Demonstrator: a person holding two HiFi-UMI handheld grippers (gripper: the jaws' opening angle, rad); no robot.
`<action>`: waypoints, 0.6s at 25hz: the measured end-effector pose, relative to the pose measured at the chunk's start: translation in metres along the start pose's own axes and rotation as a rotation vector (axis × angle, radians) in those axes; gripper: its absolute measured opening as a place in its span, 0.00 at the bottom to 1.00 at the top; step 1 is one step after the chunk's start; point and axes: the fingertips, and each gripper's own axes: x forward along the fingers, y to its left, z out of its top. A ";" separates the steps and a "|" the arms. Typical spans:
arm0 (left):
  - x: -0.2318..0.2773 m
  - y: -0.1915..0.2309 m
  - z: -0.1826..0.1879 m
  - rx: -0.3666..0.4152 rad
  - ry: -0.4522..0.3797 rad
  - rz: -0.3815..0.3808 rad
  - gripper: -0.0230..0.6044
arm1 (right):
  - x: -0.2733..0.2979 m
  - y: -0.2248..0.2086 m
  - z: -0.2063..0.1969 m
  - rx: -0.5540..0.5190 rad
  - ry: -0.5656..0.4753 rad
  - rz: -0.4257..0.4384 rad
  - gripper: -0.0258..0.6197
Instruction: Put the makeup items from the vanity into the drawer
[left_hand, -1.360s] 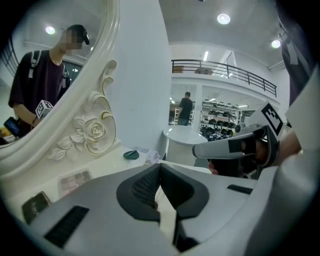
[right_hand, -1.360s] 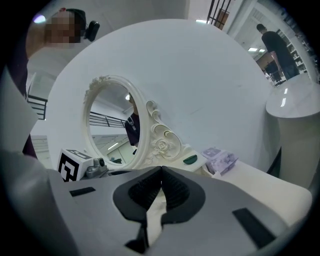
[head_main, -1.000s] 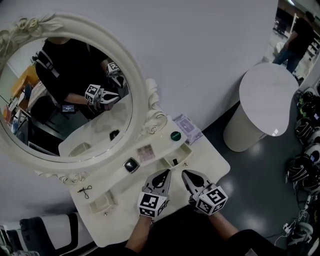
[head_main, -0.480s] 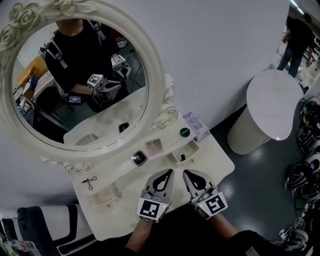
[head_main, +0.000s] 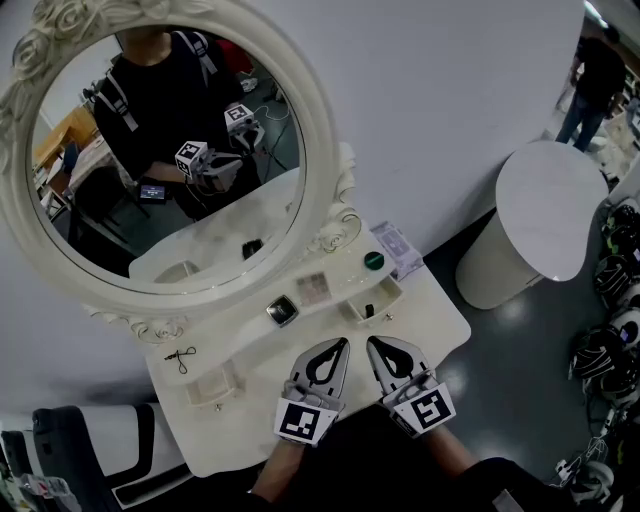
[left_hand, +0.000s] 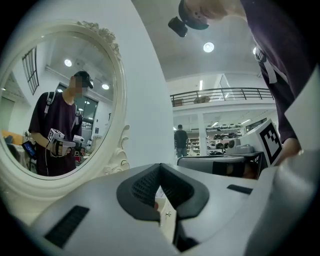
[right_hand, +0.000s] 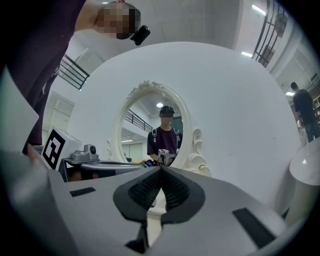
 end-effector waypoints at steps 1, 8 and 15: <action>0.000 0.000 0.000 -0.002 -0.001 0.001 0.06 | 0.000 0.000 -0.001 0.002 0.005 -0.001 0.07; -0.002 0.002 -0.004 -0.021 0.011 0.007 0.06 | -0.001 0.000 -0.003 0.016 -0.012 -0.002 0.07; -0.002 0.004 -0.006 -0.026 0.012 0.009 0.06 | -0.003 -0.003 -0.012 0.018 0.014 -0.011 0.07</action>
